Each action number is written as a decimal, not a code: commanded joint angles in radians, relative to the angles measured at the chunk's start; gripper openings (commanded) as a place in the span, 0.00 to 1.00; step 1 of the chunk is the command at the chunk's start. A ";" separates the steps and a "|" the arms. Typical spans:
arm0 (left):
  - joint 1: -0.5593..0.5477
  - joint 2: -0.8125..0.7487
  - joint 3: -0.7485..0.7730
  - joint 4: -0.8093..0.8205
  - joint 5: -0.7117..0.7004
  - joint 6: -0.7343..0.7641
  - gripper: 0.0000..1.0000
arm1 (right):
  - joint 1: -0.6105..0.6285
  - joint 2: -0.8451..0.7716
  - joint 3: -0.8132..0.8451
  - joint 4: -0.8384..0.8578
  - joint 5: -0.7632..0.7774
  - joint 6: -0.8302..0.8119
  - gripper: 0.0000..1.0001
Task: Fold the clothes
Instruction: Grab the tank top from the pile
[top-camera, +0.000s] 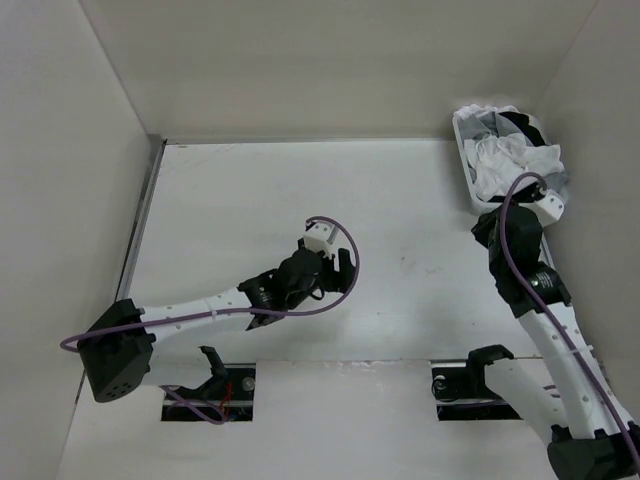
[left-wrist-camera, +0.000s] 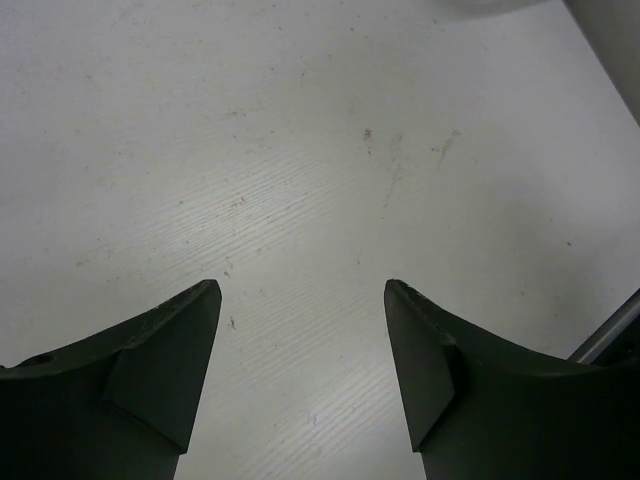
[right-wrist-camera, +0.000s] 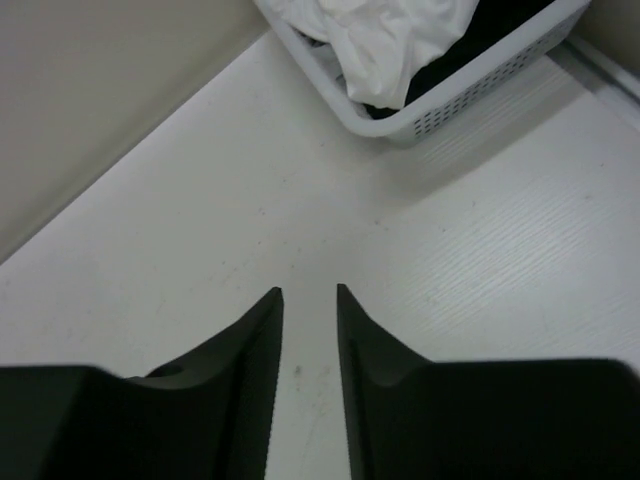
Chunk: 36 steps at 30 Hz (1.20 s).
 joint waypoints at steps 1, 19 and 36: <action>0.010 0.019 0.038 0.086 0.026 0.005 0.66 | -0.091 0.047 -0.001 0.135 -0.090 -0.038 0.27; 0.099 0.026 -0.148 0.353 0.071 0.005 0.28 | -0.531 0.760 0.224 0.583 -0.397 -0.136 0.38; 0.142 0.115 -0.143 0.408 0.106 -0.027 0.46 | -0.544 1.084 0.474 0.617 -0.514 -0.203 0.39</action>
